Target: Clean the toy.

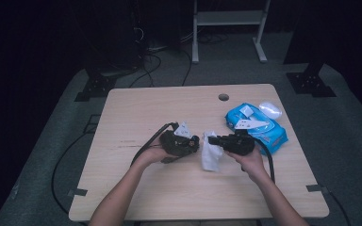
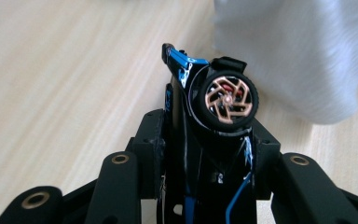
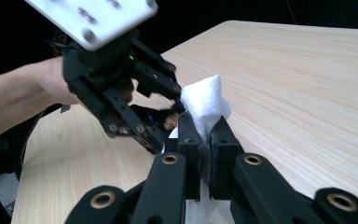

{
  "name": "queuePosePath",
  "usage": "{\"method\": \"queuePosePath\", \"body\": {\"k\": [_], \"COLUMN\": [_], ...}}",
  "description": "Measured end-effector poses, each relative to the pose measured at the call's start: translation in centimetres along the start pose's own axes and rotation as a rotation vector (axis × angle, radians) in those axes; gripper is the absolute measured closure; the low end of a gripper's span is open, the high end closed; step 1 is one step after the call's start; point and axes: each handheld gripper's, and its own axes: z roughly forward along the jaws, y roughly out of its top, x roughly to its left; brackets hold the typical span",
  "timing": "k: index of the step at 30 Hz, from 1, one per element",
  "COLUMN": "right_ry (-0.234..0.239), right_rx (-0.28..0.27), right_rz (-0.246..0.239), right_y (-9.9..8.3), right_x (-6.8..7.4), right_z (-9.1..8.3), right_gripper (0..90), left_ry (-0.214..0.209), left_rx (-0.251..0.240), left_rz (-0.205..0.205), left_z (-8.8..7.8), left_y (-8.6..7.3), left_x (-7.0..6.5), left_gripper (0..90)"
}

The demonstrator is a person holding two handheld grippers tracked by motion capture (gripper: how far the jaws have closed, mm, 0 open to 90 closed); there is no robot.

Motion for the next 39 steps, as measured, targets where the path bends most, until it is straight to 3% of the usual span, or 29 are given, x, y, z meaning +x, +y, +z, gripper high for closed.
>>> {"method": "queuePosePath", "body": {"k": [3, 6, 9, 12, 18, 20, 22, 25, 33, 39], "right_ry": [0.002, 0.001, 0.005, 0.005, -0.009, -0.015, -0.024, -0.036, -0.046, -0.051], "right_rx": [-0.001, 0.007, 0.012, 0.013, 0.019, 0.022, 0.03, 0.031, 0.041, 0.05], "right_rz": [0.001, 0.003, 0.006, 0.006, 0.004, 0.003, 0.001, 0.005, -0.002, -0.009], "right_y": [-0.2, -0.4, -0.5, -0.5, -0.5, -0.6, -0.7, -0.9, -1.0, -1.1], "right_x": [-0.1, -0.1, -0.1, -0.1, -0.4, -0.5, -0.6, -0.8, -0.8, -0.7], "right_z": [0.0, 0.2, 0.3, 0.3, -0.3, -0.6, -1.0, -1.4, -1.8, -1.9], "right_gripper": [85.2, 85.2, 85.2, 85.2, 85.2, 85.1, 85.1, 85.1, 85.1, 85.1], "left_ry": [-0.003, -0.003, -0.028, -0.025, -0.078, -0.07, -0.095, -0.098, -0.079, -0.013], "left_rx": [0.025, 0.07, 0.027, 0.008, -0.125, -0.148, -0.176, -0.186, -0.176, -0.193], "left_rz": [-0.01, 0.013, -0.02, -0.036, -0.124, -0.137, -0.175, -0.214, -0.22, -0.151], "left_z": [0.3, 0.6, 0.1, -0.5, -2.7, -3.3, -3.8, -4.2, -4.0, -4.2], "left_y": [0.1, 0.3, 0.3, 0.1, -1.1, -1.5, -2.1, -3.0, -3.9, -3.9], "left_x": [0.1, 0.0, 0.5, 0.8, 1.7, 2.0, 2.4, 2.9, 2.7, 1.4], "left_gripper": [57.1, 57.1, 56.4, 51.7, 46.0, 44.8, 41.6, 40.6, 37.6, 38.4]}}
